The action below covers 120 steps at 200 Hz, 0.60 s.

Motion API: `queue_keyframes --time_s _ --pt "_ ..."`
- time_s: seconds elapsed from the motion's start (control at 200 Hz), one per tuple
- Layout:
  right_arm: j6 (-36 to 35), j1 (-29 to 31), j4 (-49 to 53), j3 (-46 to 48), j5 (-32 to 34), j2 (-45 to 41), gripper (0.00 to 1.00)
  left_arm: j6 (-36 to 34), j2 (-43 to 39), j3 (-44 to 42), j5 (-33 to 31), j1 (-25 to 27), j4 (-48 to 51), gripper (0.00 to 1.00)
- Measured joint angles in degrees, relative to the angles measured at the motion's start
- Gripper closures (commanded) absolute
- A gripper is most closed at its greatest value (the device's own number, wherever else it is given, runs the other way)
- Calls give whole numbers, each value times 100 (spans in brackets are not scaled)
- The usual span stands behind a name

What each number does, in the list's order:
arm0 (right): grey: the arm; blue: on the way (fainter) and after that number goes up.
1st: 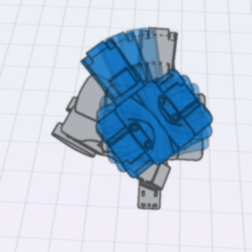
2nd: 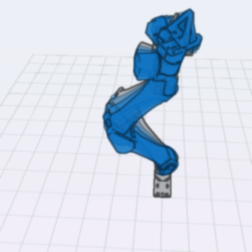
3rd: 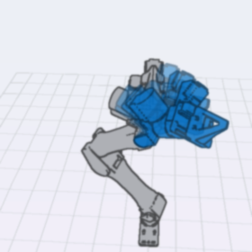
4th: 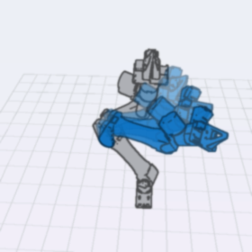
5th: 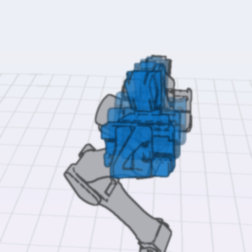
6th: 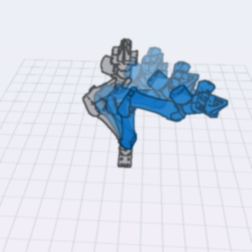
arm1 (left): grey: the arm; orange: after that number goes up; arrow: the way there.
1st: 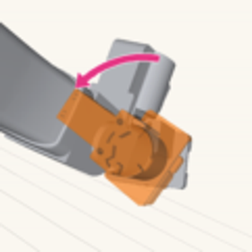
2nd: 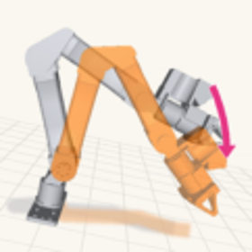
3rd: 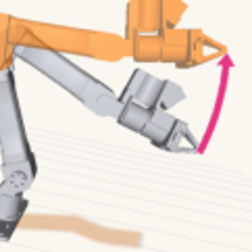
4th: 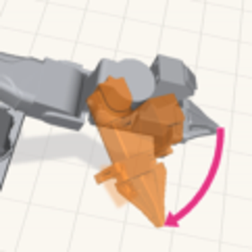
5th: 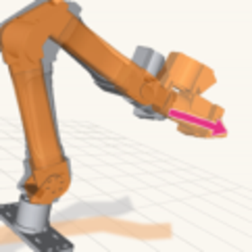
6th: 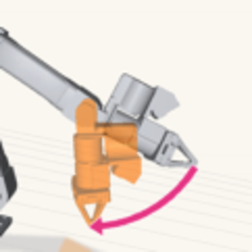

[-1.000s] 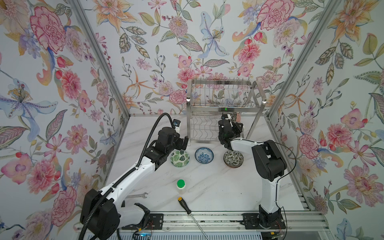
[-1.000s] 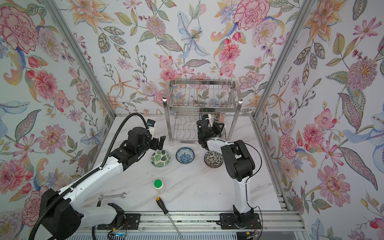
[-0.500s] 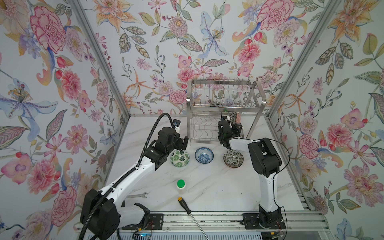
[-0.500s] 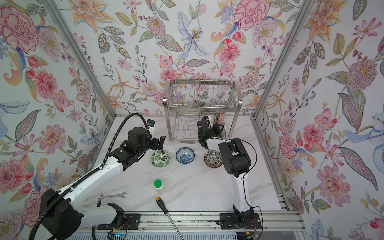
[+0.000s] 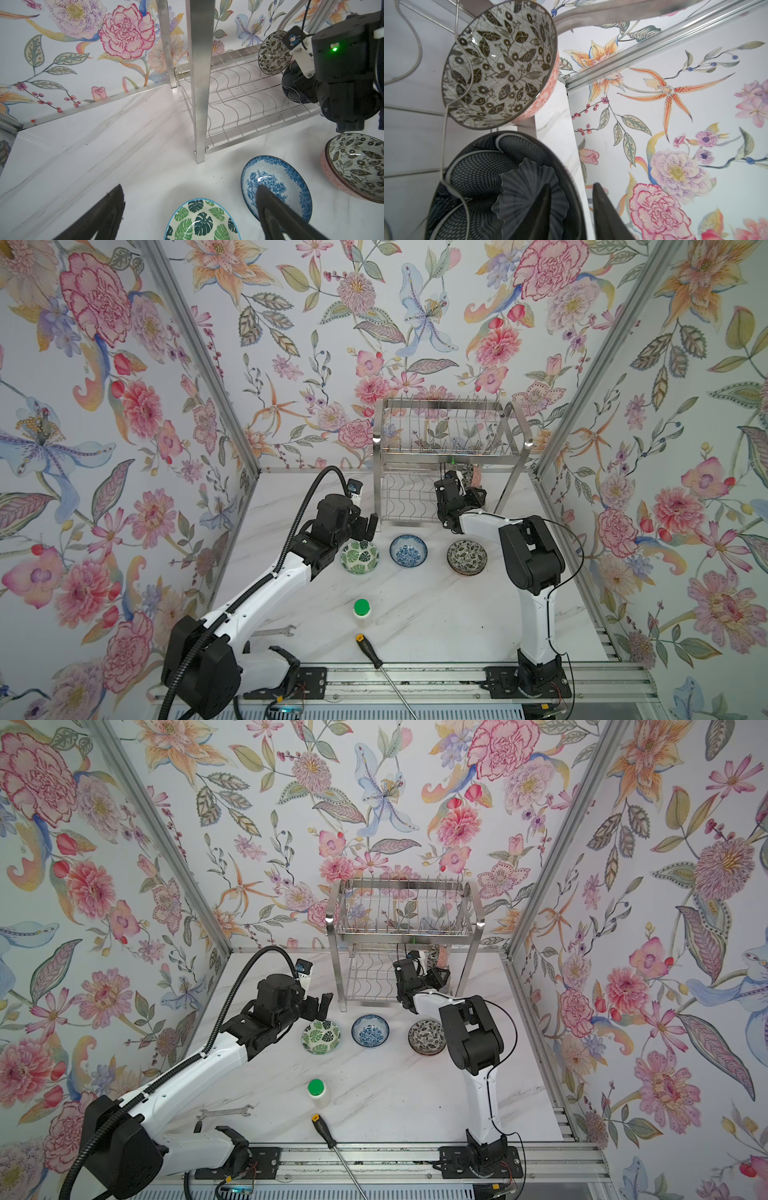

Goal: Load the bowls into the dish rack
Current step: 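Lower the dark blue bowl upright into the rack slots with right gripper, then open right gripper and withdraw it while left gripper moves toward grey-green bowl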

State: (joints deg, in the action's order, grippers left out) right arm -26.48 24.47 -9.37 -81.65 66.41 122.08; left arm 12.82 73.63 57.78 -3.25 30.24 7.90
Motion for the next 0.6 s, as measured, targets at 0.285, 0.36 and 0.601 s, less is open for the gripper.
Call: queue_keyframes --time_s 0.285,0.36,0.601 --pt "44 9 184 39 -129 -468 18 0 37 28 26 -2 2 1" --pt "-15 57 214 87 -304 -673 10 0 59 31 116 -2 2 1" --pt "-201 481 271 664 -1244 -1325 1 -2 247 50 310 35 11 1"
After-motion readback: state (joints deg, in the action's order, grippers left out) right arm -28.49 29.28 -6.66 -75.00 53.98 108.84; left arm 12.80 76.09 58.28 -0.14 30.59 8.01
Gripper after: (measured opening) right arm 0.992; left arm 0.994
